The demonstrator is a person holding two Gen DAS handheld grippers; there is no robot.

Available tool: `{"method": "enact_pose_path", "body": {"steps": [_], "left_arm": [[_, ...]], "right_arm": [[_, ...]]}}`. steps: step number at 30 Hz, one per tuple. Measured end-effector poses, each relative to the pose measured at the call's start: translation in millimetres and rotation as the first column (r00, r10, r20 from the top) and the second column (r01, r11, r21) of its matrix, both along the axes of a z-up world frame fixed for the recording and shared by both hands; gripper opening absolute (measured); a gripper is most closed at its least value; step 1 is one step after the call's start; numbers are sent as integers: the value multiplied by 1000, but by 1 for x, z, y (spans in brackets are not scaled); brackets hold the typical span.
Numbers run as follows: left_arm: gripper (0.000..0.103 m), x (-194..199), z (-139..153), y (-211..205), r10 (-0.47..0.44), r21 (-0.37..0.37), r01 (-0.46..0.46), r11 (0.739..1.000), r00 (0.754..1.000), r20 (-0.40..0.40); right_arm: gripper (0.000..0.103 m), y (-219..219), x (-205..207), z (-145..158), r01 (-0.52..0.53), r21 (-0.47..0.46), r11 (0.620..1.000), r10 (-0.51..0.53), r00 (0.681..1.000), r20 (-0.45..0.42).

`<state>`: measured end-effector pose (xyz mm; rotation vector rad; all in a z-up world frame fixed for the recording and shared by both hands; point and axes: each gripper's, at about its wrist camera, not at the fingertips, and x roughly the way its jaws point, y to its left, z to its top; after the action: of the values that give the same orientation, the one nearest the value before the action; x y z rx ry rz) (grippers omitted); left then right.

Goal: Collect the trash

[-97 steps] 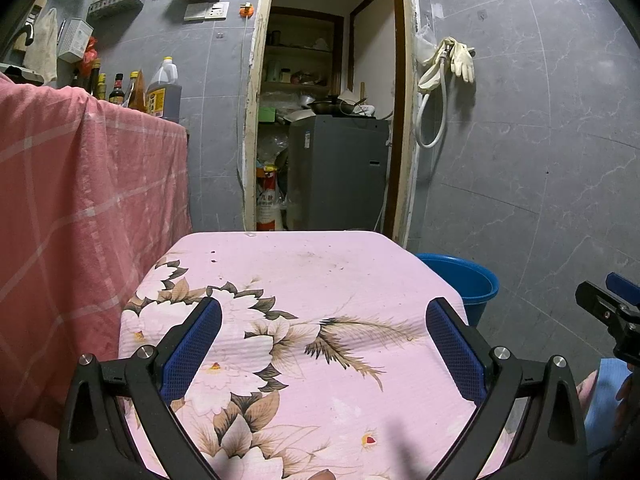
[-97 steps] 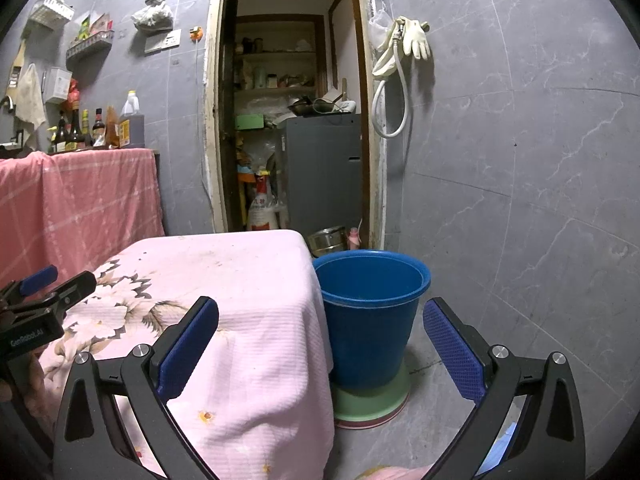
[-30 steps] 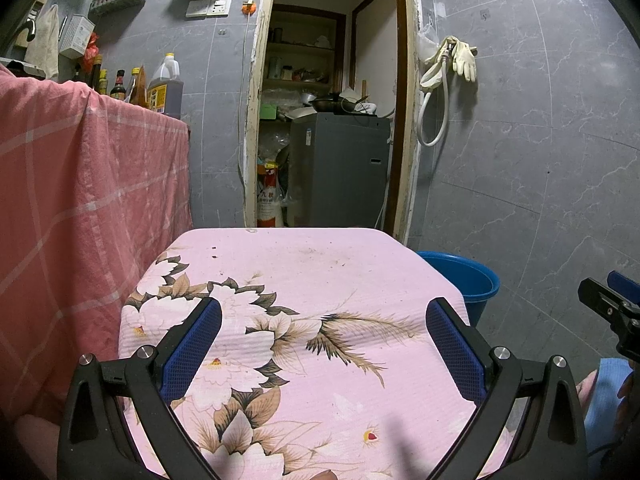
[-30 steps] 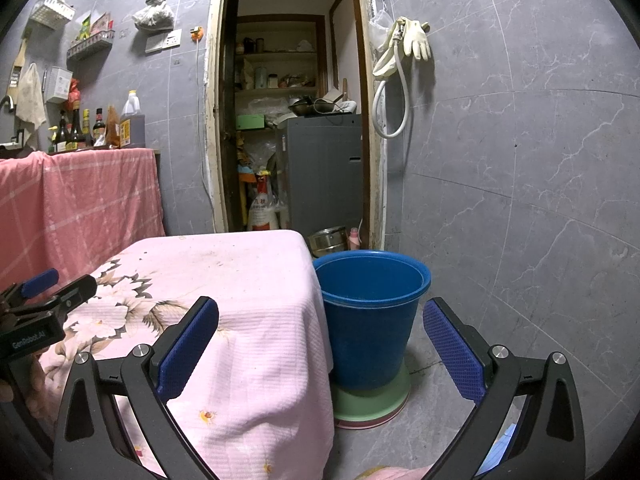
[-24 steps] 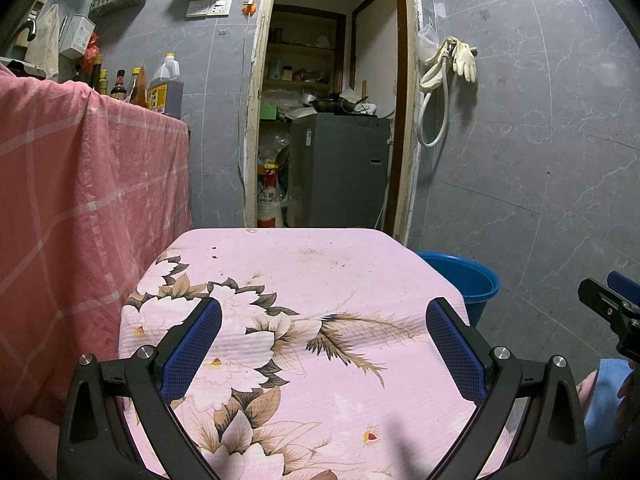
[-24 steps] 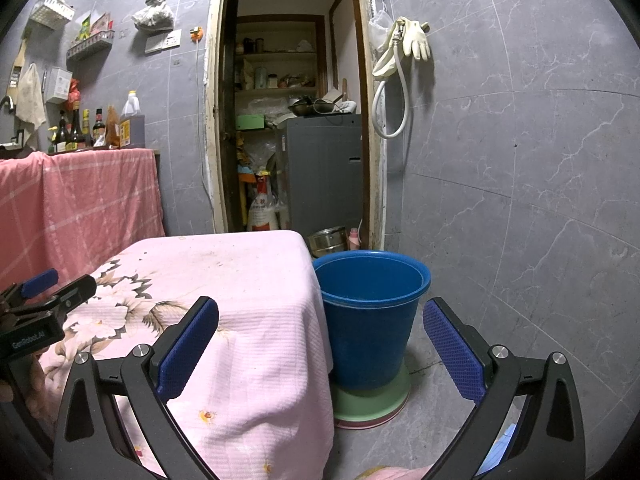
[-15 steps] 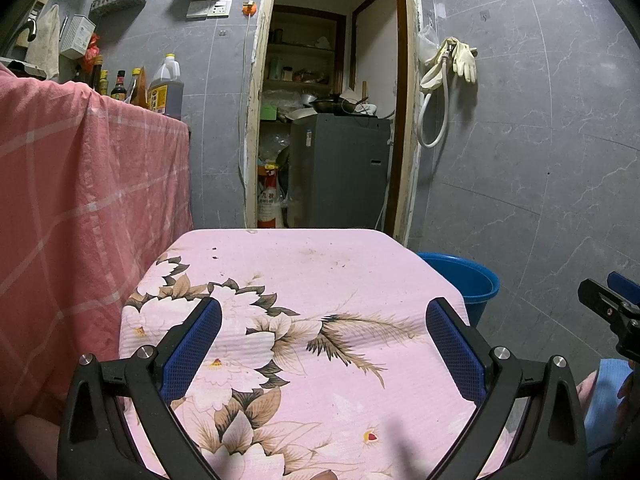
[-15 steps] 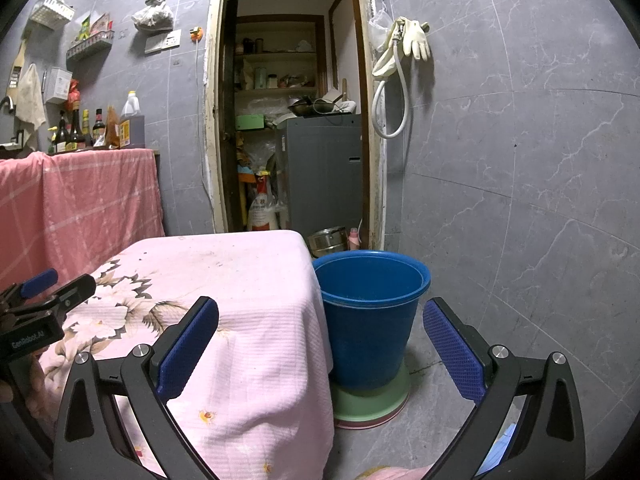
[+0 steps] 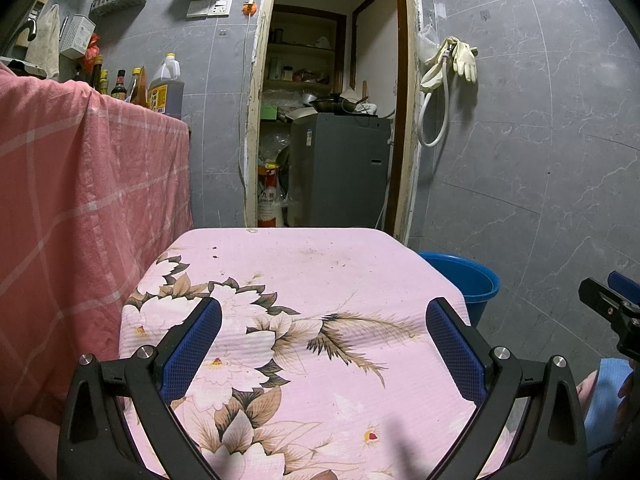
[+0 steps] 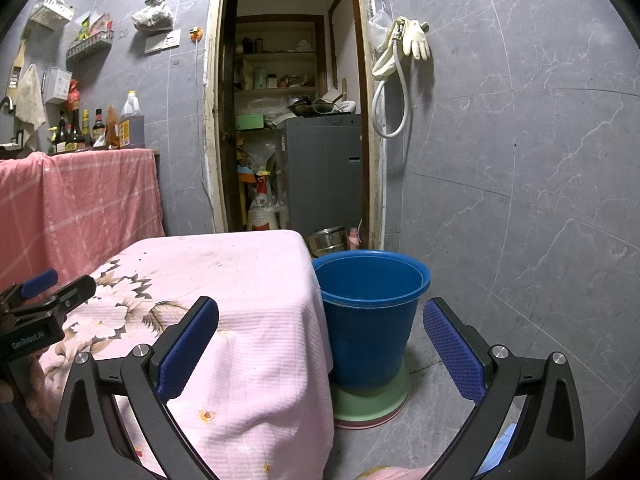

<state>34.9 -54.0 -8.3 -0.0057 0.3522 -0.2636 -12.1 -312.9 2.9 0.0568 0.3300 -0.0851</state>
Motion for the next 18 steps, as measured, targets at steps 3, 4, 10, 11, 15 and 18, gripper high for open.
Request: {"method": "enact_pose_path", "body": {"steps": [3,4,10,11,15,18], "left_arm": [[100,0,0,0,-1,0,1,1000,1000,-1],[100,0,0,0,0,1,0,1000,1000,-1],[100,0,0,0,0,-1,0,1000,1000,-1],[100,-1,-1,0,1,-3,-1,1000,1000,-1],[100,-1,-1,0,0,0,0,1000,1000,-1],[100,-1,-1,-1,1,-1,-1,1000,1000,-2]], "right_arm": [[103,0,0,0,0,0,1000,0,1000,0],[103,0,0,0,-1,0,1000,1,1000,0],[103,0,0,0,0,0,1000,0,1000,0],[103,0,0,0,0,-1,1000,0,1000,0],[103,0,0,0,-1,0,1000,1,1000,-1],[103,0,0,0,-1,0,1000,1,1000,-1]]}}
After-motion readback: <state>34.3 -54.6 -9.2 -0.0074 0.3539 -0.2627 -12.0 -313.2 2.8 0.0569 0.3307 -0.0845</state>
